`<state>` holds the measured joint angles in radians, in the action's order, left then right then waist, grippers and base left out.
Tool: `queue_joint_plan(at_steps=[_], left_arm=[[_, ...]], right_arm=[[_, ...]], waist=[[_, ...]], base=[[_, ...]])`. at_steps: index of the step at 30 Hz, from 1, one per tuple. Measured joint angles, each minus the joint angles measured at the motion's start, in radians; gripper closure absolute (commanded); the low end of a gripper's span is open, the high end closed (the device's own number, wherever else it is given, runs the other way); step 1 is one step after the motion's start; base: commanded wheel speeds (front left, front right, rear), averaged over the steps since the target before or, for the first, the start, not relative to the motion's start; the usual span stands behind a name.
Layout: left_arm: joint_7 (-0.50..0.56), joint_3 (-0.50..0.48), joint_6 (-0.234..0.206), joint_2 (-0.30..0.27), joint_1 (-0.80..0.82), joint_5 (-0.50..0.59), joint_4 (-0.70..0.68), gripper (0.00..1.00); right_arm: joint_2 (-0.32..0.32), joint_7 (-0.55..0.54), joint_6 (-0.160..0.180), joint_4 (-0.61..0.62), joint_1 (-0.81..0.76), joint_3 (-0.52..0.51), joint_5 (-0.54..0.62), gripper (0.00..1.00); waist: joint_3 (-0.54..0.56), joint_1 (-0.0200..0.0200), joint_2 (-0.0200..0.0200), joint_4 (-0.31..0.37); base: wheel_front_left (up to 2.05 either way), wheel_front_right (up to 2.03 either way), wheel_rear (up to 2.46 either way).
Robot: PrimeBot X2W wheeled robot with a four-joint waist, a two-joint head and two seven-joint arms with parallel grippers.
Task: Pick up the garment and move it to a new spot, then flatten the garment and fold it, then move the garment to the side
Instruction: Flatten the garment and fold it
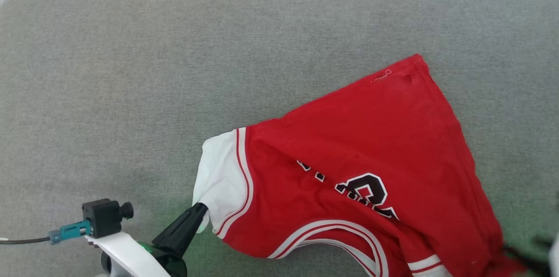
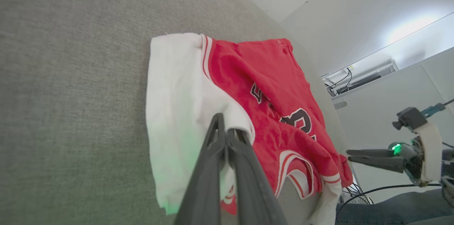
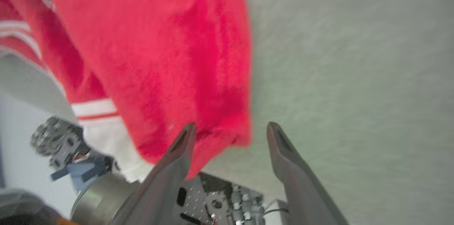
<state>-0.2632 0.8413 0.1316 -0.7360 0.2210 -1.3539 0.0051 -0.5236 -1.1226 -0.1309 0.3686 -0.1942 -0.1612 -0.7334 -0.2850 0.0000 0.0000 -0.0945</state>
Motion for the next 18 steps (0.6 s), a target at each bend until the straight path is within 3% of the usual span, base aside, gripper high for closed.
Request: queue_joint_plan(at_steps=[4,7,18], left_arm=[[0.000,0.015,0.000,0.014,0.008,0.009,-0.004,1.00],[0.000,0.021,0.000,0.031,0.031,0.012,-0.006,1.00],[0.000,0.068,0.000,0.082,0.123,0.030,-0.001,1.00]], right_arm=[[-0.025,0.031,0.000,0.011,0.117,-0.105,0.027,0.00],[-0.012,0.084,0.000,-0.025,0.243,-0.098,0.052,0.00],[-0.012,0.243,0.000,-0.396,0.706,0.224,0.165,0.00]], waist=[[-0.007,0.0000,0.0000,-0.023],[-0.018,0.0000,0.0000,-0.048],[-0.121,0.0000,0.0000,-0.126]], base=[[0.00,0.00,0.00],[0.00,0.00,0.00],[0.00,0.00,0.00]])
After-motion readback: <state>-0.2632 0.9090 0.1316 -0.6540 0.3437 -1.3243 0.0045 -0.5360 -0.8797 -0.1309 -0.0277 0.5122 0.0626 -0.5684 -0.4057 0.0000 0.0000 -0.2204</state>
